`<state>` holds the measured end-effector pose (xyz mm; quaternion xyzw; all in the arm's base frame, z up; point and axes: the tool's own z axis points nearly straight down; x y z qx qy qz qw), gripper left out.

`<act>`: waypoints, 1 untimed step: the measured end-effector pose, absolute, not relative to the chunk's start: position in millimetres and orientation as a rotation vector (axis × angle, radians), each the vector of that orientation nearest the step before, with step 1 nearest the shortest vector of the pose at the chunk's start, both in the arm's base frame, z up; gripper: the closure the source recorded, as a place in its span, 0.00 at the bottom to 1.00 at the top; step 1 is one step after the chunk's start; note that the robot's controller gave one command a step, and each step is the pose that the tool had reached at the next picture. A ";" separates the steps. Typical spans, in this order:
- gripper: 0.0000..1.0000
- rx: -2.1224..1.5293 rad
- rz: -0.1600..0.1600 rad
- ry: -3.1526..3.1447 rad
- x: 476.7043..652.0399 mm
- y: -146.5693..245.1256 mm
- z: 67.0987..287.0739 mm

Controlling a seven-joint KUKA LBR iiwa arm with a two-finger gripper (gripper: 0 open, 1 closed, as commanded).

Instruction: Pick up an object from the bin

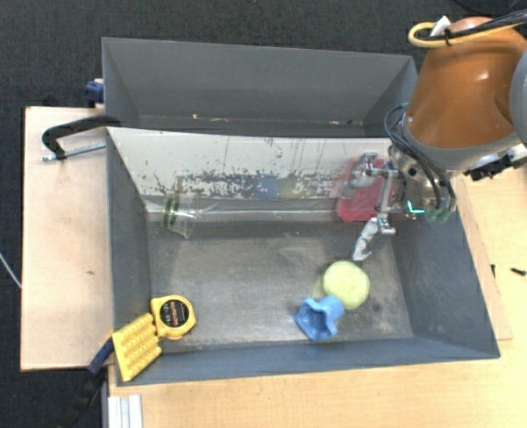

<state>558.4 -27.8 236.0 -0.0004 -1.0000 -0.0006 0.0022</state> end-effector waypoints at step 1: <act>0.00 0.000 -0.001 -3.145 559.9 -27.8 240.0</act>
Offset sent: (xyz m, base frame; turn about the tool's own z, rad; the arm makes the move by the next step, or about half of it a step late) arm -0.0630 -0.0059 -0.1660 -0.3683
